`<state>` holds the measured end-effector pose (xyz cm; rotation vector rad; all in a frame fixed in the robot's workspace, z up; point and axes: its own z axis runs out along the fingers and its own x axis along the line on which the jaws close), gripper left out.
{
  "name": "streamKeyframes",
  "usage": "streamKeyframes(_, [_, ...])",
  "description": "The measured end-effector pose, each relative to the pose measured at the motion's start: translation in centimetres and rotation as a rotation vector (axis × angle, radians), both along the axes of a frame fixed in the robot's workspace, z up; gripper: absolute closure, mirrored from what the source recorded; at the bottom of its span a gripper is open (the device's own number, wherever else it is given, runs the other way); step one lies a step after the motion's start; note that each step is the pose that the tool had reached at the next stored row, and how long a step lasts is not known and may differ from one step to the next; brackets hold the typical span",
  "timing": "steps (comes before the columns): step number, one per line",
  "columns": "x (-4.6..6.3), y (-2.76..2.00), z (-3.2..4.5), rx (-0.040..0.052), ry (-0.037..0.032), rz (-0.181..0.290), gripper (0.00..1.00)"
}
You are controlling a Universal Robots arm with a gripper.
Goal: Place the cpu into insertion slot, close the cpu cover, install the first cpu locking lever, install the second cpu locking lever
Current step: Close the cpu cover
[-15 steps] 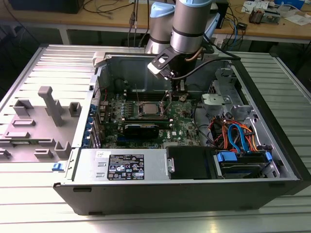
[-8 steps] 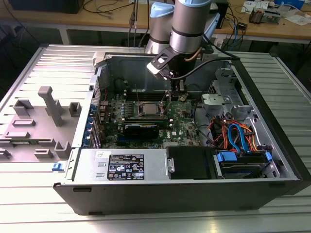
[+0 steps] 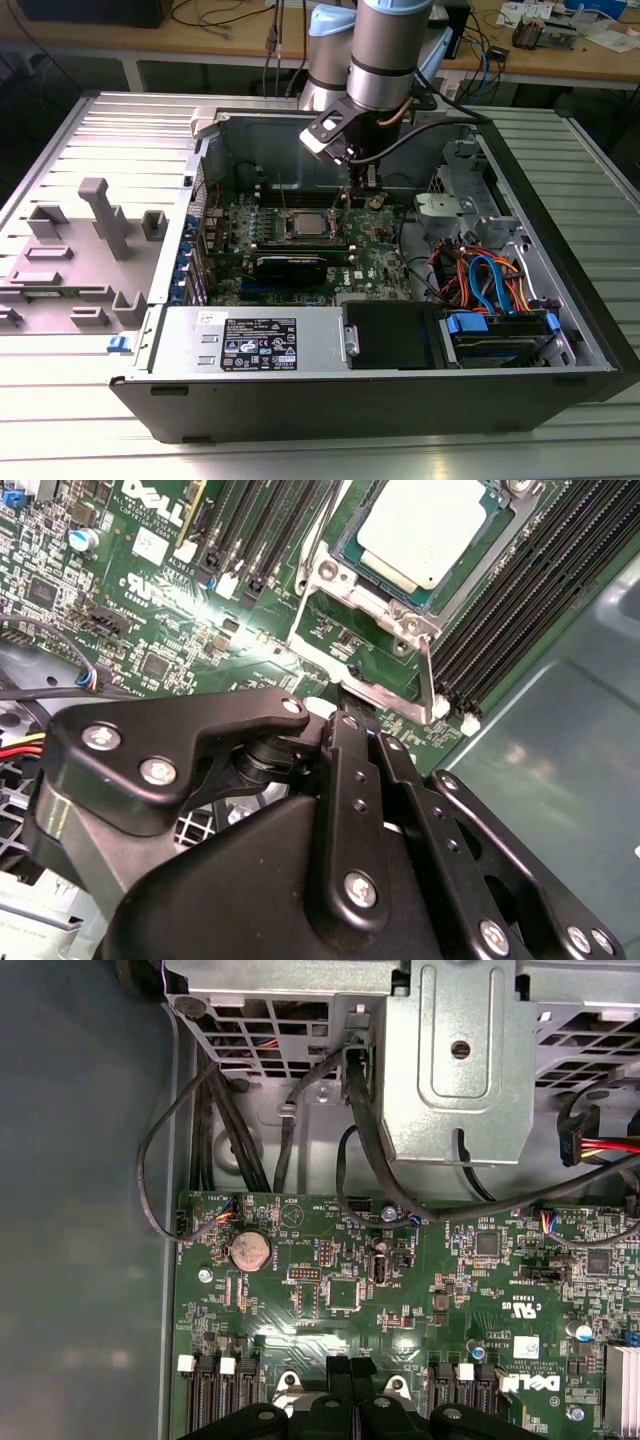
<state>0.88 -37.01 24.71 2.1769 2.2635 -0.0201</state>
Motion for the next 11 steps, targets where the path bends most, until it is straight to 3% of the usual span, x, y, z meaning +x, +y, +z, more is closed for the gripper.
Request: streamKeyframes(11, [-0.82,0.0,-0.14,0.0,0.0006,0.0,0.89])
